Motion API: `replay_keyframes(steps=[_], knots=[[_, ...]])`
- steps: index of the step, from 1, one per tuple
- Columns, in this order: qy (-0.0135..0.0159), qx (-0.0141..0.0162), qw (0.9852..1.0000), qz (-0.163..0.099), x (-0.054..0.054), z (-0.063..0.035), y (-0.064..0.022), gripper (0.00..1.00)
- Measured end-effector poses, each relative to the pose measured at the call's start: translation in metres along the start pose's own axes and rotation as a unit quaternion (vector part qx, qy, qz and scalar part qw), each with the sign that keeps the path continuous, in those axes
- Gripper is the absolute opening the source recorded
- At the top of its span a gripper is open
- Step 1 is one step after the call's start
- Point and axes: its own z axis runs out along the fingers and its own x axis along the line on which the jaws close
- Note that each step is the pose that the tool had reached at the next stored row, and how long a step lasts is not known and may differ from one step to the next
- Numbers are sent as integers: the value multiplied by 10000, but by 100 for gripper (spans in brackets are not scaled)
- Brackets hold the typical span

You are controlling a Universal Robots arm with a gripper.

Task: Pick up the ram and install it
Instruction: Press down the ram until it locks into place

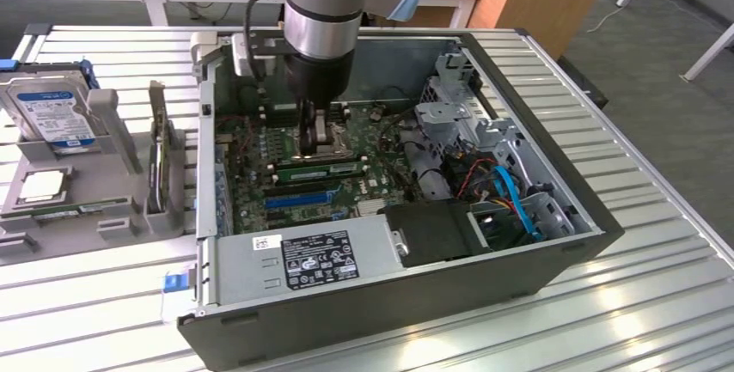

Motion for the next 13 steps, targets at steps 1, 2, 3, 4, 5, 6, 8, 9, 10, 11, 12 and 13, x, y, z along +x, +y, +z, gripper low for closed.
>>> replay_keyframes(steps=[1, 2, 3, 4, 5, 6, 8, 9, 10, 11, 12, 13], knots=[[0, 0, 10000, 0, -1, -19, 1, 10], [0, 0, 10000, 0, -2, -39, 1, 10], [0, 0, 10000, 0, -3, -58, 2, 10], [0, 0, 10000, 0, -4, -79, 2, 10], [0, 0, 10000, 0, -4, -97, 3, 10], [0, 0, 10000, 0, -5, -115, 3, 10], [0, 0, 10000, 0, -7, -150, 4, 10], [0, 0, 10000, 0, -8, -166, 5, 10], [0, 0, 10000, 0, -8, -180, 5, 10], [0, 0, 10000, 0, -9, -195, 6, 10], [0, 0, 10000, 0, -10, -212, 6, 10], [0, 0, 10000, 0, -10, -228, 7, 10]])
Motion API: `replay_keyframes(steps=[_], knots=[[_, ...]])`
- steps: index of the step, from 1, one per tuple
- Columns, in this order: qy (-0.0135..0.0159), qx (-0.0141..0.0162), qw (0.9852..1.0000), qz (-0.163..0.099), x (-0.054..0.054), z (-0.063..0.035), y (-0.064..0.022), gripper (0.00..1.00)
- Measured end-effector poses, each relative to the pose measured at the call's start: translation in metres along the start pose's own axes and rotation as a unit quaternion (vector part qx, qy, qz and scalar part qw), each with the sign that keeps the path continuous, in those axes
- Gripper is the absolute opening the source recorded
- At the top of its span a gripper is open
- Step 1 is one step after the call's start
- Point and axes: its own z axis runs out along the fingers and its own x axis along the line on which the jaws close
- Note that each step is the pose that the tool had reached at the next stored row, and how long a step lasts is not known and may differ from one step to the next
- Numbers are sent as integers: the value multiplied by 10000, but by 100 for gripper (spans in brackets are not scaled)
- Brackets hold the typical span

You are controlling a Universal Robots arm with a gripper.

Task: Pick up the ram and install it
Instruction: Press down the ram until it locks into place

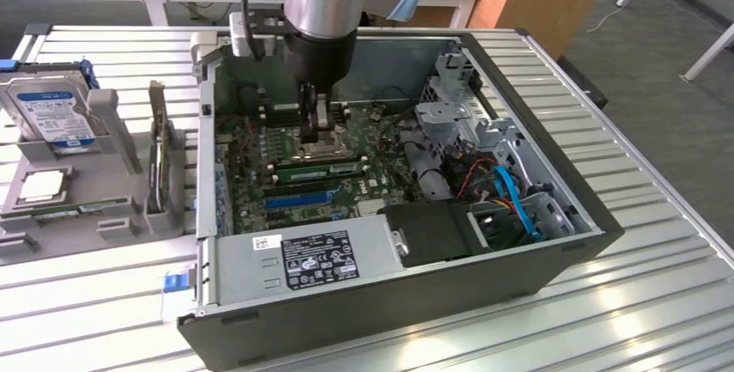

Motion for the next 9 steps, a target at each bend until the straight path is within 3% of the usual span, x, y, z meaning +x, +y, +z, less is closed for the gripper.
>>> replay_keyframes(steps=[9], knots=[[0, 0, 10000, 0, -6, -136, 4, 10]])
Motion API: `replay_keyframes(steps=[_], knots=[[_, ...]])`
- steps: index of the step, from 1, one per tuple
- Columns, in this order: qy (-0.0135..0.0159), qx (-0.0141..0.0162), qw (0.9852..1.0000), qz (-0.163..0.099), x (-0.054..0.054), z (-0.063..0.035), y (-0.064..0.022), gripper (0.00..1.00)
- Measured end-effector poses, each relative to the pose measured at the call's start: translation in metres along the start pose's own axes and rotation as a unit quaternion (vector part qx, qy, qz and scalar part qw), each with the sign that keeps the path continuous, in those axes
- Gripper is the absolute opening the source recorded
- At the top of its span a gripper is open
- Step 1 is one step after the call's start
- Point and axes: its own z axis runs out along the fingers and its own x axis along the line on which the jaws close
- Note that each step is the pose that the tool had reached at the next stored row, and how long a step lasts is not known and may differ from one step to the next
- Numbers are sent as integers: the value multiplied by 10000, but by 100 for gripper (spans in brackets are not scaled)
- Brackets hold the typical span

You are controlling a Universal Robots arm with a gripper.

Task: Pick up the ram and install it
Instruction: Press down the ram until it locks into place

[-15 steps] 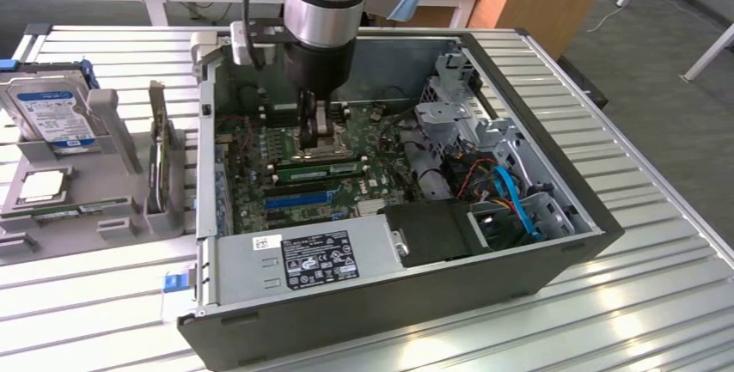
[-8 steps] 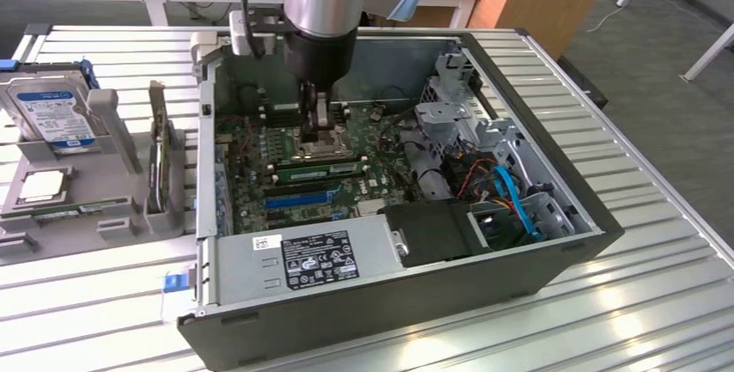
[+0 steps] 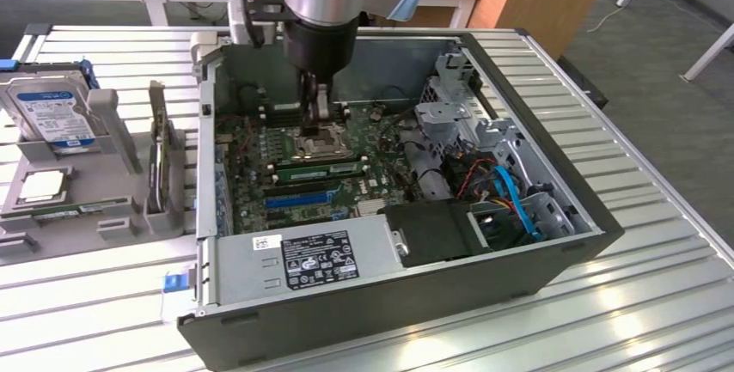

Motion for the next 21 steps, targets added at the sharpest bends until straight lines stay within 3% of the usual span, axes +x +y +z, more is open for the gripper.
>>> replay_keyframes(steps=[21], knots=[[0, 0, 10000, 0, -16, -352, 10, 10]])
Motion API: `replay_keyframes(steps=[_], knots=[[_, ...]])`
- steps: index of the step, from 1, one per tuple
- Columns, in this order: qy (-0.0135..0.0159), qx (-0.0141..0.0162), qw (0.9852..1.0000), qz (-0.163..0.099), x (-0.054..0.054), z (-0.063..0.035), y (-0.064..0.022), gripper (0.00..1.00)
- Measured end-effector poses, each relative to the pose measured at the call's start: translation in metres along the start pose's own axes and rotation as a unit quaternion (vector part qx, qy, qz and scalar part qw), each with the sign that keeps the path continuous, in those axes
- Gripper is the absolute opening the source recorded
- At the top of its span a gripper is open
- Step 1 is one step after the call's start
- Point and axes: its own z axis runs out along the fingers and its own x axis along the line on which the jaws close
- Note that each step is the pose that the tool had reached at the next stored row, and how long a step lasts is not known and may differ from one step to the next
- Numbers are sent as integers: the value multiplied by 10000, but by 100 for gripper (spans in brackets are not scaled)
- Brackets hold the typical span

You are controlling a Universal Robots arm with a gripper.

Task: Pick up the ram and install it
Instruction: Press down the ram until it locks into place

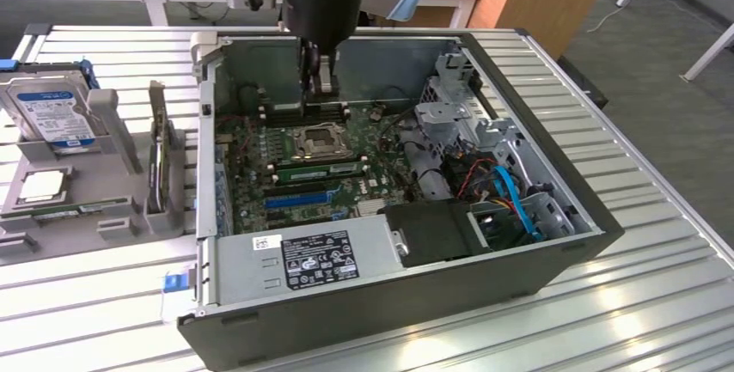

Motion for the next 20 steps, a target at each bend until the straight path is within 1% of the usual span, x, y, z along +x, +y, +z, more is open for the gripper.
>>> replay_keyframes(steps=[6, 10, 20], knots=[[0, 0, 10000, 0, -3, -73, 2, 10], [0, 0, 10000, 0, -5, -105, 3, 10], [0, 0, 10000, -1, -4, -111, -2, 10]])
